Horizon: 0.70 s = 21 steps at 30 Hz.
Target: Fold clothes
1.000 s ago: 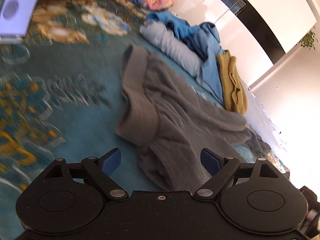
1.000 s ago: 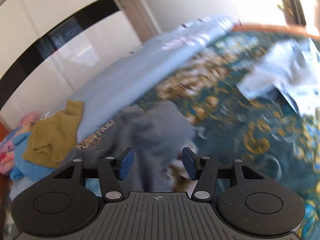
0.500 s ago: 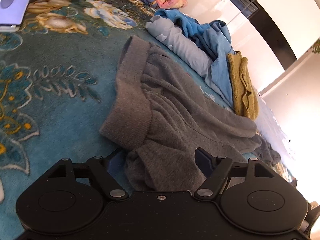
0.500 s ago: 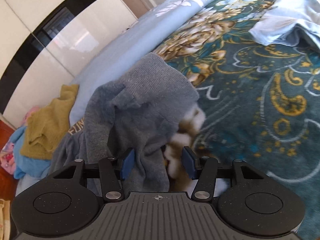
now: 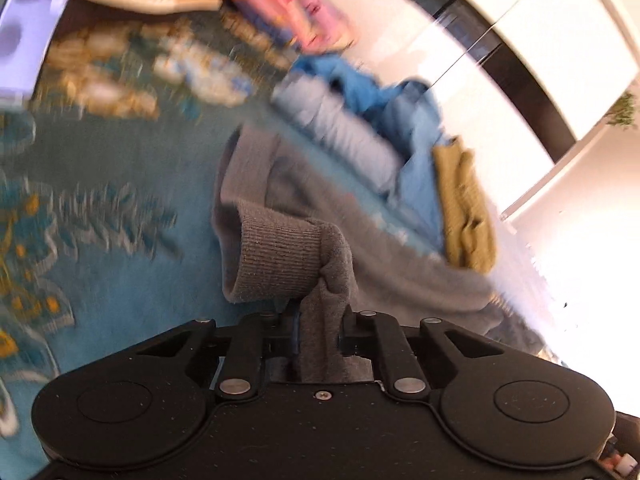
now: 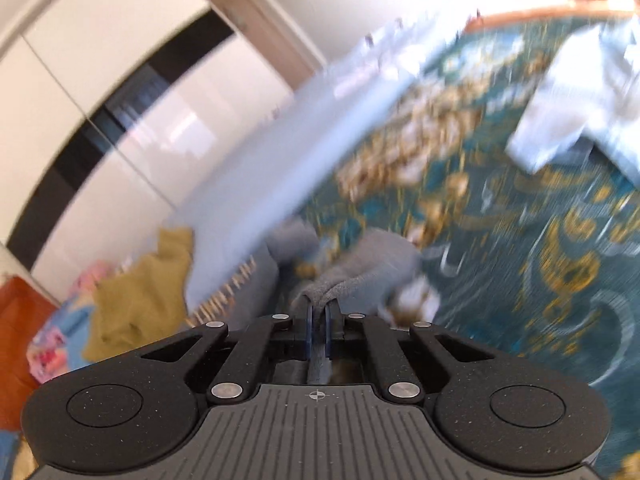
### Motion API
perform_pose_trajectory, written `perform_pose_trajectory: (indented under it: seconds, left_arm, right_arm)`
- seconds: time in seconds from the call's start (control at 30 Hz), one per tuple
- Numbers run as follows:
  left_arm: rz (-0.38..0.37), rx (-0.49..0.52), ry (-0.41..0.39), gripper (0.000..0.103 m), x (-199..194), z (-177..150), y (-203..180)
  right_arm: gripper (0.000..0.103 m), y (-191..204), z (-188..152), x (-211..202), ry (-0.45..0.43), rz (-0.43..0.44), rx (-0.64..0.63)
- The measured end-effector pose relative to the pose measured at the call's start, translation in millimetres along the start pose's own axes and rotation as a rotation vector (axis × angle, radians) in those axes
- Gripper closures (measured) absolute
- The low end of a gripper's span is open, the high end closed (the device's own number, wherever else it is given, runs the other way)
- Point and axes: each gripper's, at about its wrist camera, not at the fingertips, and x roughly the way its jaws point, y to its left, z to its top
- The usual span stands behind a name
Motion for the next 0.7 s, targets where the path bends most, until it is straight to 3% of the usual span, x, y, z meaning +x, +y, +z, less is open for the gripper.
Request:
perform_pose_trajectory:
  seconds: [0.13, 0.23, 0.4, 0.57, 0.67, 0.7]
  left_arm:
    - [-0.052, 0.026, -0.046, 0.091, -35.0, 9.6, 3.0]
    - [-0.009, 0.052, -0.009, 0.091, -41.9, -1.1, 17.7]
    - [0.064, 0.005, 0.064, 0.091, -30.4, -20.1, 44.8]
    - [0.063, -0.018, 0.046, 0.088, -28.0, -15.4, 48.7]
    - [0.065, -0.004, 0.029, 0.087, -28.9, -9.3, 45.0]
    - [0.067, -0.006, 0.025, 0.087, -28.5, -8.2, 44.5]
  right_arm:
    - [0.099, -12.0, 1.8, -54.9, -0.077, 0.012, -0.003]
    - [0.099, -34.2, -16.7, -82.7, -0.053, -0.029, -0.007]
    - [0.099, -75.8, -66.9, -95.8, 0.085, -0.140, 0.028]
    - [0.096, -93.5, -83.3, -107.1, 0.133, -0.162, 0.065]
    - [0.077, -100.3, -81.4, -114.2, 0.123, -0.151, 0.103]
    - [0.075, -103.7, -79.6, -115.3, 0.119, -0.141, 0.117]
